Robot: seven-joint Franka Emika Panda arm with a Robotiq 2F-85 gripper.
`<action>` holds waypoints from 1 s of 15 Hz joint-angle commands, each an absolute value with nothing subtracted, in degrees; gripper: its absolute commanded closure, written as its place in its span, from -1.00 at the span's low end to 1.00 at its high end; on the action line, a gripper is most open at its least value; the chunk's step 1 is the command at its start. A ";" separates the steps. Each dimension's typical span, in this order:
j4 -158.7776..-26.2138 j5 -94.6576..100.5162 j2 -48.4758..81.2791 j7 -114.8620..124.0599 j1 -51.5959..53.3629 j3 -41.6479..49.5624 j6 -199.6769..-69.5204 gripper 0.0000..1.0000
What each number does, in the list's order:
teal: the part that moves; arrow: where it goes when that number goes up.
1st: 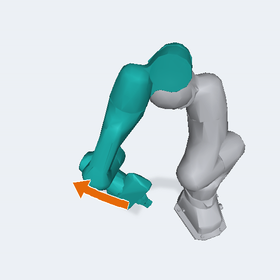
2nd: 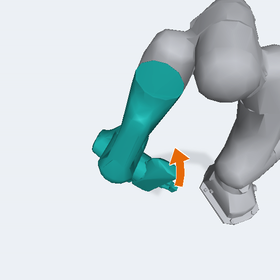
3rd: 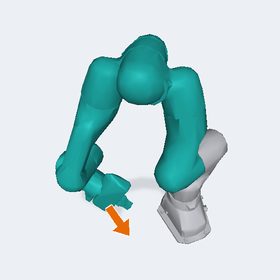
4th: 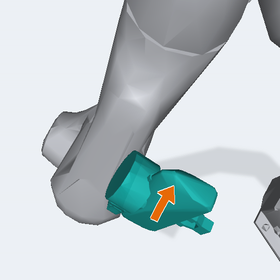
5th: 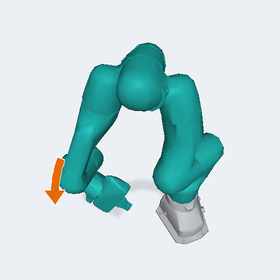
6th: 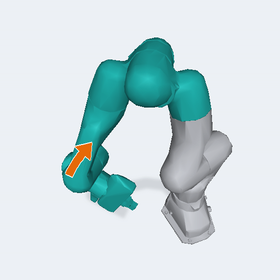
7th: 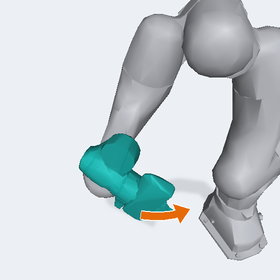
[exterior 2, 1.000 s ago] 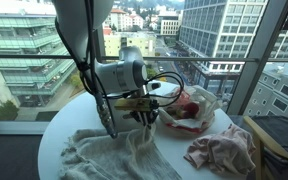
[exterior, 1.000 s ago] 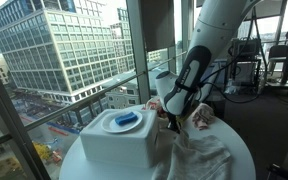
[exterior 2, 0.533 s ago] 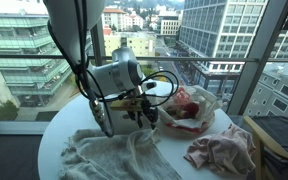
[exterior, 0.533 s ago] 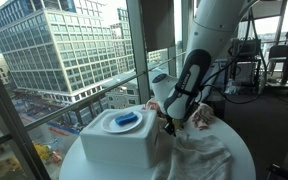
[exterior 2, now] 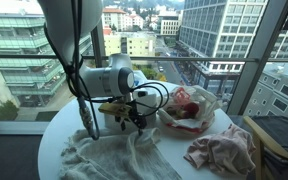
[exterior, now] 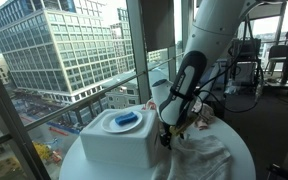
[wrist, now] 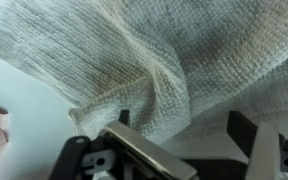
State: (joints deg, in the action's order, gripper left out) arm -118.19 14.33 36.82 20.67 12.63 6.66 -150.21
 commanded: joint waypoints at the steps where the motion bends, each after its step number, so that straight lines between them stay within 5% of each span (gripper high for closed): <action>1: -117.18 14.84 37.98 26.57 16.29 10.18 -151.48 -1.00; 10: -116.90 23.72 40.66 49.43 30.38 21.60 -150.08 -1.00; 15: -117.14 25.25 40.97 53.09 28.83 19.24 -148.00 -1.00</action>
